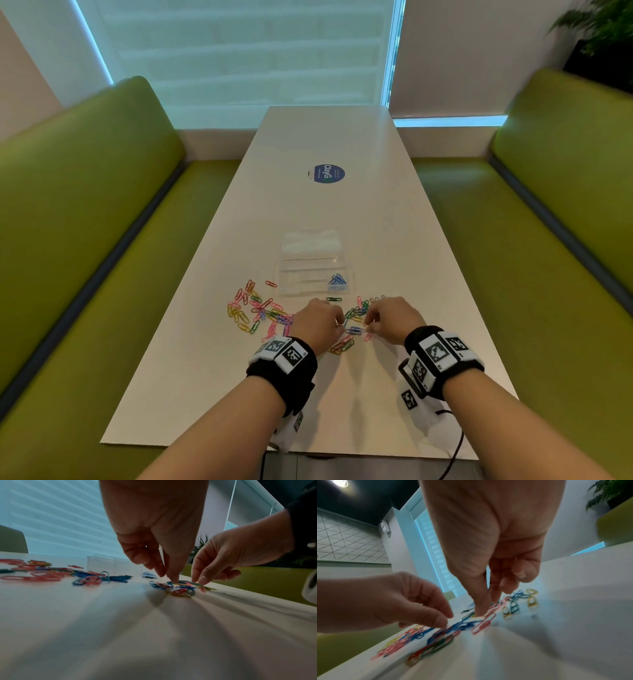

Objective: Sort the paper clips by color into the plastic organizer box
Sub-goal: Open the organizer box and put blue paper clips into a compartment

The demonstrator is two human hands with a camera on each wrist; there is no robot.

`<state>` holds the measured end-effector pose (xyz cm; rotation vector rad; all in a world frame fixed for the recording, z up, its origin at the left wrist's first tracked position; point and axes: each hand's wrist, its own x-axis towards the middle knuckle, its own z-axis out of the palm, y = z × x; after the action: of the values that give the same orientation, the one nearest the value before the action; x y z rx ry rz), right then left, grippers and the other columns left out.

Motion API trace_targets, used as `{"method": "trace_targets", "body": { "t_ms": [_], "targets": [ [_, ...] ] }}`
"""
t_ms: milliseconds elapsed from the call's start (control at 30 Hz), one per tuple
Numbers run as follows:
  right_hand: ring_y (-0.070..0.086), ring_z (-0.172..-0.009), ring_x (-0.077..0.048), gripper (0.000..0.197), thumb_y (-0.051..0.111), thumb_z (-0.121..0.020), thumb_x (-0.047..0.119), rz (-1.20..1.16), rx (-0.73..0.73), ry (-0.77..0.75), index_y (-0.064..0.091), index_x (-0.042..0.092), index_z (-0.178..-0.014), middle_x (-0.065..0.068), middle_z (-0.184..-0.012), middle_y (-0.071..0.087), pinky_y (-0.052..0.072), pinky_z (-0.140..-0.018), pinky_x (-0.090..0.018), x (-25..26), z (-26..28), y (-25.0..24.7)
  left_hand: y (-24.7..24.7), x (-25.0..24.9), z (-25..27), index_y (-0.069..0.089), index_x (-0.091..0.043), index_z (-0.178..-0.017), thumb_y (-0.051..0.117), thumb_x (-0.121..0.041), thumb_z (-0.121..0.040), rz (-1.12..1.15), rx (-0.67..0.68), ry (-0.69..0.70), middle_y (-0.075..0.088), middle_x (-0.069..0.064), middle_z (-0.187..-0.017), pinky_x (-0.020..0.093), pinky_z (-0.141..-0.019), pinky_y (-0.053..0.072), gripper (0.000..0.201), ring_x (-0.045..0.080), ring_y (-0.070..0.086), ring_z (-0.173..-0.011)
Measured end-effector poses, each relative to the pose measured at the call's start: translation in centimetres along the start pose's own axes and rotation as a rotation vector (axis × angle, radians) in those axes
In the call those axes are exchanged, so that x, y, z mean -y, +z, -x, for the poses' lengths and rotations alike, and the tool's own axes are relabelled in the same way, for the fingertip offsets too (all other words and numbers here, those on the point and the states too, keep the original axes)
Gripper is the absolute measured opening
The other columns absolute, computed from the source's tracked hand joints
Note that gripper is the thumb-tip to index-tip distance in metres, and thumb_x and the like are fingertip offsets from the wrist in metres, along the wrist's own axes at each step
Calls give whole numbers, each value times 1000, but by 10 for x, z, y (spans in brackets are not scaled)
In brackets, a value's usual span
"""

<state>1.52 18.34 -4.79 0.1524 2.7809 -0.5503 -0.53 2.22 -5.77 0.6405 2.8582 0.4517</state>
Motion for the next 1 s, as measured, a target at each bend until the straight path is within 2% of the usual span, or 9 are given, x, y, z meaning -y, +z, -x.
{"method": "trace_targets", "body": {
  "t_ms": [167,267,467,600,767,900,1000],
  "targets": [
    [58,-104,-19,16,62,-85,23,45,-12,-24,71,23,-99,0,-112,63,45,-80,-28,8,1,10,5,-4,-5,65,-21,-113,54,-27,-92,-8,55,-3,58,5,-117,35,-90,44,25,20,43,-121],
    [58,-105,-20,16,60,-88,25,39,-53,-4,70,21,-100,-1,-112,64,43,-78,-27,8,1,12,6,-4,-6,67,-19,-111,55,-26,-91,-2,70,4,58,6,-115,35,-92,44,24,20,43,-119],
    [60,-101,-19,15,58,-89,24,16,-31,5,69,19,-98,-1,-107,67,42,-74,-26,5,-2,13,6,-5,-9,69,-17,-107,53,-25,-92,-27,66,30,59,6,-114,34,-93,48,24,19,43,-120],
    [60,-100,-18,14,59,-88,23,-15,-21,10,69,19,-96,0,-105,68,39,-72,-25,2,-4,11,4,-6,-13,70,-15,-102,55,-24,-90,-12,127,10,60,9,-113,36,-95,48,22,21,46,-118],
    [61,-100,-17,15,58,-87,22,-46,-28,20,71,20,-95,1,-105,69,45,-77,-27,-2,-7,8,1,-7,-20,74,-17,-93,61,-26,-85,26,192,-47,69,4,-104,33,-82,53,18,20,62,-101],
    [61,-99,-18,15,58,-87,22,-79,-55,15,71,17,-94,-1,-103,69,47,-79,-28,-4,-10,7,2,-4,-19,74,-17,-85,64,-27,-81,40,187,-29,71,2,-96,29,-74,50,15,19,64,-94],
    [62,-95,-19,15,59,-87,21,-109,-109,21,71,15,-91,-2,-99,70,50,-81,-30,-1,-16,0,0,0,-17,71,-18,-83,65,-27,-78,73,135,-32,67,1,-96,29,-76,52,12,17,62,-92]
  ]
}}
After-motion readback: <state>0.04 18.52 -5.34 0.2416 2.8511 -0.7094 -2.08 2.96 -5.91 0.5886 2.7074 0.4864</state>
